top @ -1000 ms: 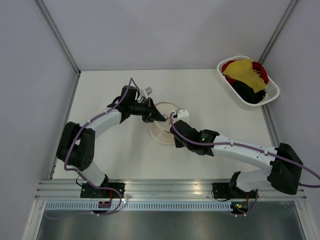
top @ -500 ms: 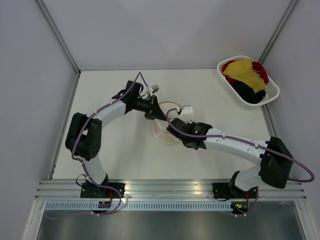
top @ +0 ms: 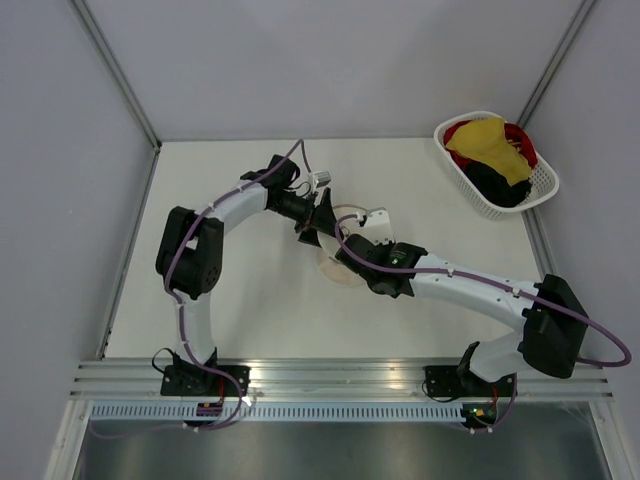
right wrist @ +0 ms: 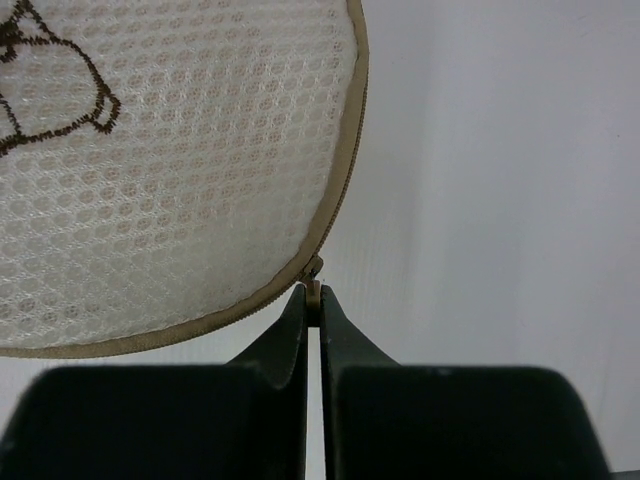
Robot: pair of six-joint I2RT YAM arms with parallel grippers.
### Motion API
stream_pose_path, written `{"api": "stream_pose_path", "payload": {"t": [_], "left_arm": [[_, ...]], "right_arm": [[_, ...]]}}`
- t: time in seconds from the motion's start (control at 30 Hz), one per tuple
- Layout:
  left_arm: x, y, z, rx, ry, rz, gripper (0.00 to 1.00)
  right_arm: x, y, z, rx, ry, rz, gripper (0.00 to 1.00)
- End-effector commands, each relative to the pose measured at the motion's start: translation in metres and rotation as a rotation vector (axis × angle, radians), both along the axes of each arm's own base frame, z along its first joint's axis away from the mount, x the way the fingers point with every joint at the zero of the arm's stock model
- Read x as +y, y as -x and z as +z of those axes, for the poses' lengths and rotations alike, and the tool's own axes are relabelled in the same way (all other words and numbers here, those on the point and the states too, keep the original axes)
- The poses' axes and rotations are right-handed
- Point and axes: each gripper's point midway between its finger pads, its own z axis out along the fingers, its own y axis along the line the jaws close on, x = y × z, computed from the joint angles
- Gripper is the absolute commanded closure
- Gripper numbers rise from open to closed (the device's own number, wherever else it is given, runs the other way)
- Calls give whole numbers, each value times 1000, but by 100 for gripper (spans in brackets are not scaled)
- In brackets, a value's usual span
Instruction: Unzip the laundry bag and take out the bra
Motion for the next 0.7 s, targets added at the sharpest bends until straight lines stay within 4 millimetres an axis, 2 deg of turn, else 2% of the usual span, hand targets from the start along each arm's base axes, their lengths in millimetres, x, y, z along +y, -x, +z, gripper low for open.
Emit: {"api": "stream_pose_path", "payload": {"t": [0.0, 0.03, 0.07, 0.1, 0.13, 0.17, 0.2, 0.27, 0.3, 0.33, 0.37, 0.4, 0.43, 0.47, 0.5, 0.53, 0.6, 0.63, 0.67], "left_arm": [[9, -5, 0, -129, -107, 53, 0], [14, -10, -2, -135, -169, 114, 0], [18, -12, 10, -171, -196, 168, 0], [26, -17, 5, -205, -257, 236, 0], [30, -16, 11, -199, -275, 291, 0], [39, -8, 25, -236, -287, 343, 0], [49, -11, 26, -265, -338, 411, 0], [64, 2, 27, -255, -375, 493, 0], [71, 10, 48, -297, -349, 547, 0], [72, 17, 58, -282, -313, 586, 0], [75, 32, 50, -242, -317, 601, 0], [76, 44, 68, -270, -262, 628, 0], [69, 53, 73, -247, -223, 638, 1], [69, 65, 61, -211, -230, 635, 0], [68, 73, 60, -192, -220, 638, 0], [64, 84, 55, -149, -197, 639, 0], [61, 91, 51, -77, -165, 672, 0], [58, 95, 53, -72, -135, 677, 0], [56, 96, 46, -59, -115, 689, 0]], "right_arm": [[-1, -4, 19, -41, -18, -2, 100], [0, -5, 20, -41, -26, 0, 99], [2, -4, 19, -34, -32, 5, 99], [3, -4, 20, -34, -39, 7, 100], [4, -4, 20, -32, -43, 9, 100], [5, -4, 19, -27, -47, 14, 100], [7, -3, 18, -20, -56, 19, 100], [10, -2, 18, -15, -70, 28, 100], [12, 0, 18, 0, -80, 41, 100], [17, 1, 19, 4, -102, 55, 100], [21, 3, 19, 16, -123, 72, 100], [40, 11, 18, 65, -195, 159, 100], [53, 17, 19, 92, -244, 217, 100], [66, 23, 20, 117, -296, 283, 99], [80, 31, 25, 145, -362, 351, 99], [102, 44, 30, 185, -446, 459, 99], [123, 55, 38, 206, -519, 548, 100], [133, 68, 38, 246, -550, 611, 100], [139, 72, 40, 255, -565, 633, 100]]}}
